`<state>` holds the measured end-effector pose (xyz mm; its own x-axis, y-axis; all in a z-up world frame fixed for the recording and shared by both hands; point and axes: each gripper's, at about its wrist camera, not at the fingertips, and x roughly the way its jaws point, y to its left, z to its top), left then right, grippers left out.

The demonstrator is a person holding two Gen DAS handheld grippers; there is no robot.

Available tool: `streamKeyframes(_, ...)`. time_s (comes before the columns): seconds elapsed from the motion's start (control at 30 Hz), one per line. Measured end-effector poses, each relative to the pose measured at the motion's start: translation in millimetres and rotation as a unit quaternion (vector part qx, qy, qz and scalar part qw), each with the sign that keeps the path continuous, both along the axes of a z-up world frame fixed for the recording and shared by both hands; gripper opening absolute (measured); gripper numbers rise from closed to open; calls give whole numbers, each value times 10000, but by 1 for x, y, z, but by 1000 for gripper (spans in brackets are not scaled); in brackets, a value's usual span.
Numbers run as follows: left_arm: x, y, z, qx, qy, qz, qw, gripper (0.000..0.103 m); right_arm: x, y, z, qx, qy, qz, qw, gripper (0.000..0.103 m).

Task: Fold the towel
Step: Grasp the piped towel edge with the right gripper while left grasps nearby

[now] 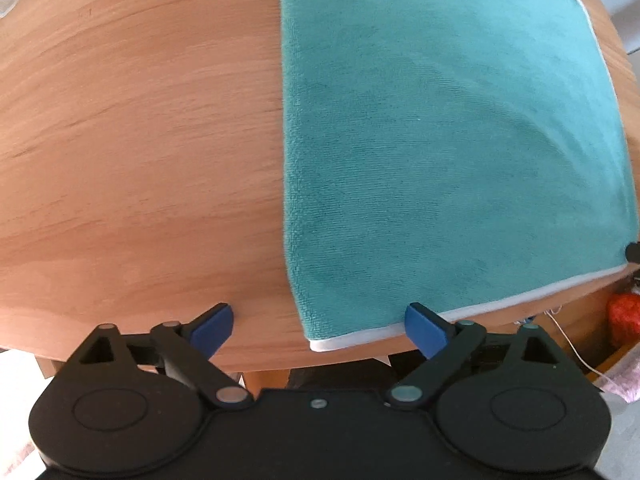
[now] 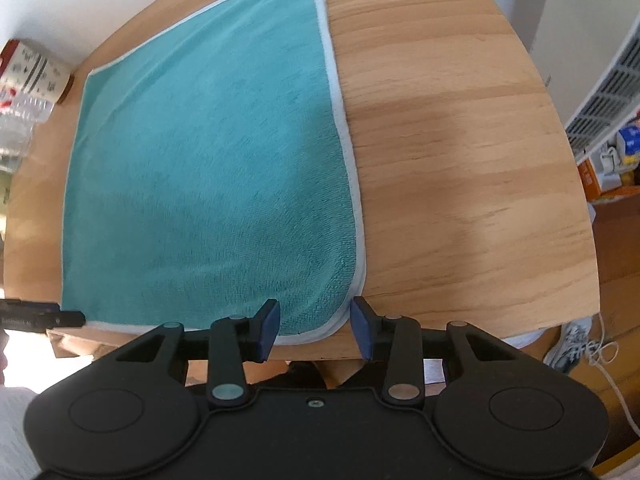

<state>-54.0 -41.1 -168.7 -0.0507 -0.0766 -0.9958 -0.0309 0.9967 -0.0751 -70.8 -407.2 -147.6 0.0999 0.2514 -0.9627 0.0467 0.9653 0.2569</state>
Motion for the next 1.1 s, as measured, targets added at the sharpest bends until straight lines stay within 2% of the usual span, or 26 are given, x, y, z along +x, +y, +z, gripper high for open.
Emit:
streamKeyframes(0.13,-9,-20,2,-169,-48,174,9997,92,0,14,1,-335,10,298,9990,42)
streamKeyframes(0.2,-11,-24,7,-209,-52,181,9996,81,1,16,1,-413,41,322,9986,41)
streamKeyframes(0.27,-11,-26,11,-298,-164,150,9993,77,2,18,1,-435,62,366,9984,39)
streamKeyframes(0.33,-11,-28,13,-389,-221,133,9989,70,2,16,0,-387,61,335,9987,31)
streamKeyframes(0.37,-10,-29,14,-434,-245,126,9987,61,3,15,0,-360,72,322,9988,19)
streamKeyframes(0.4,-10,-30,16,-513,-232,92,9984,52,3,11,-2,-217,138,208,9995,14)
streamKeyframes(0.47,-8,-27,20,-502,-153,20,9986,37,3,5,-4,-35,220,61,9997,13)
streamKeyframes(0.53,-1,-20,21,-562,-146,102,9983,36,1,0,-4,61,232,-41,9997,12)
streamKeyframes(0.6,7,-14,20,-700,-124,306,9970,23,-1,-5,-5,158,248,-168,9994,11)
streamKeyframes(0.73,-24,-2,2,-812,-207,366,9958,17,-8,-7,-6,256,271,-139,9992,10)
streamKeyframes(0.87,-37,1,10,-868,-140,171,9960,15,-15,-5,-6,142,418,-30,9990,10)
streamKeyframes(1.1,-35,15,16,-865,-24,248,9959,15,-26,-6,0,340,597,-112,9976,10)
